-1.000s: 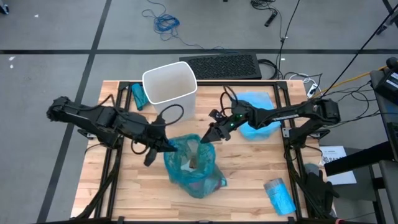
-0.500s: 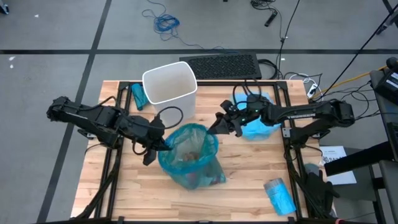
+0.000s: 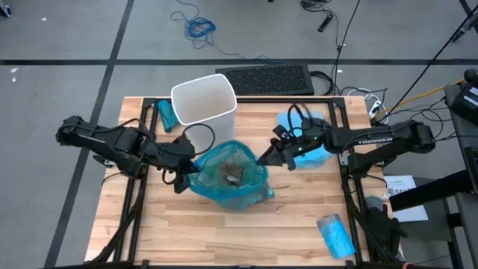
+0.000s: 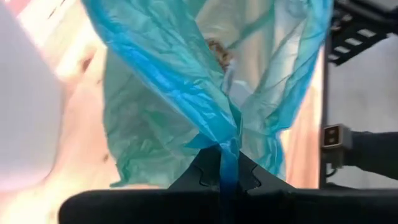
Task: Place trash/remove bag and relplace
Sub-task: Close the blue trash bag
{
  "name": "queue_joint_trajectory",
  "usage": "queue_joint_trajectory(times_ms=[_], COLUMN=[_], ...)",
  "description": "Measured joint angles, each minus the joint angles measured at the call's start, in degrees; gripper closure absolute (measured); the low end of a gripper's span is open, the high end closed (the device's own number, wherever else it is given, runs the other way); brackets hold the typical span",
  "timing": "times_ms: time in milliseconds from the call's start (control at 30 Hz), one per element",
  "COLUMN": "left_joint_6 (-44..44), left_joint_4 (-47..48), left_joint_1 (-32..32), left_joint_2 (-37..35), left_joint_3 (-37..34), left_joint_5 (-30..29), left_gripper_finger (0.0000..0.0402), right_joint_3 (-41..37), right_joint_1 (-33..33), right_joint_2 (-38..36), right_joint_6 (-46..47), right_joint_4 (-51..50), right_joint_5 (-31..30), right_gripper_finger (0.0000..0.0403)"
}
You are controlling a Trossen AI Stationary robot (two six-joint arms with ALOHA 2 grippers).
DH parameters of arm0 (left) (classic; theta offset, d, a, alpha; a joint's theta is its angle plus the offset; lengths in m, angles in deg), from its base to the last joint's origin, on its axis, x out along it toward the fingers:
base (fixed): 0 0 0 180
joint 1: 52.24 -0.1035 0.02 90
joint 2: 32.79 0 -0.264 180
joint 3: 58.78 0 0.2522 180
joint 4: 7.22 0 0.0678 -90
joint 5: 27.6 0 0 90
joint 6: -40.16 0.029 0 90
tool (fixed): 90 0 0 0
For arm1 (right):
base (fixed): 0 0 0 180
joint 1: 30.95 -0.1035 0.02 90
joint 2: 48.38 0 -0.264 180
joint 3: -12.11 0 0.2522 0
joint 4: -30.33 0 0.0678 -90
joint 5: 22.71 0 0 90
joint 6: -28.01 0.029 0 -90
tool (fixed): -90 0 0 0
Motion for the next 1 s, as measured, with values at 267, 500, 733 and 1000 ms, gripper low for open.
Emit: queue_joint_trajectory(times_ms=[267,500,733,1000], left_joint_6=[-3.21,-4.76,-8.07,-9.24], left_joint_4=[8.87,13.12,15.45,16.87], left_joint_1=[0.0,0.0,-0.01,-0.02], left_joint_2=[0.0,0.0,0.0,0.0], left_joint_3=[0.0,-0.04,-0.04,-0.04], left_joint_5=[-0.4,-0.41,-4.2,-4.25], left_gripper_finger=[0.0402,0.0402,0.0402,0.0402], right_joint_3=[-0.04,-0.02,-0.02,-0.04], right_joint_1=[-1.64,-1.6,-1.6,-1.06], right_joint_2=[-1.06,-1.07,-1.07,-1.07], right_joint_6=[-2.27,-3.27,-2.96,-3.1], right_joint_4=[-8.86,-9.08,-10.75,-11.87], right_joint_5=[-4.02,-6.73,-10.07,-18.02], right_gripper_finger=[0.0403,0.0403,0.0403,0.0403])
